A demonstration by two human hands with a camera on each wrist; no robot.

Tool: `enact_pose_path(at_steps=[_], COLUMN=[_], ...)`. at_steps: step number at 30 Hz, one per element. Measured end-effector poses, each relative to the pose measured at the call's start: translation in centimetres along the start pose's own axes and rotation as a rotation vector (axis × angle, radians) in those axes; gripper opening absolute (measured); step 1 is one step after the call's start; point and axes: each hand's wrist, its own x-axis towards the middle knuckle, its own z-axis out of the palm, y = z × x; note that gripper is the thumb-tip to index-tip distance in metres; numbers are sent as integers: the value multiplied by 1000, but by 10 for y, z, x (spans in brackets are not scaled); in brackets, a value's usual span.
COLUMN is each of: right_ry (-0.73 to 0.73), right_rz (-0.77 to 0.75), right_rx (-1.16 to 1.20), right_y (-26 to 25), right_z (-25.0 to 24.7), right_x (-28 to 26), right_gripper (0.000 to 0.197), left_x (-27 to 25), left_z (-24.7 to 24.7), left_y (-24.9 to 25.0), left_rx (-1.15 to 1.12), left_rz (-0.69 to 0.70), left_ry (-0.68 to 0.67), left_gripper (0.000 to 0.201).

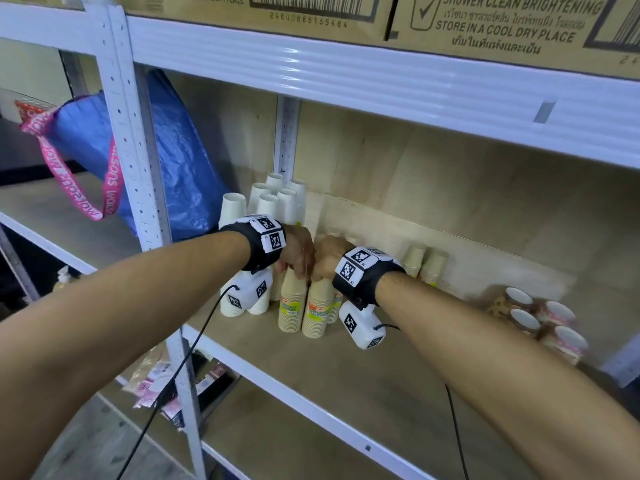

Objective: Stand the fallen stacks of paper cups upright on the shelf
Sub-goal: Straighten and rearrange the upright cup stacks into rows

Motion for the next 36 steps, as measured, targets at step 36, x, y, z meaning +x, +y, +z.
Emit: enact_pose_path(at_steps=[36], right_ry=[107], right_rz=[286], right_rx=[-49], right_y=[153], right_z=[-60], right_x=[-28], right_gripper=[30], left_x=[50], left_z=[-13], left_y=[128], left_rx=[29], left_rz=[261], left_ry=[150], left_gripper=[25])
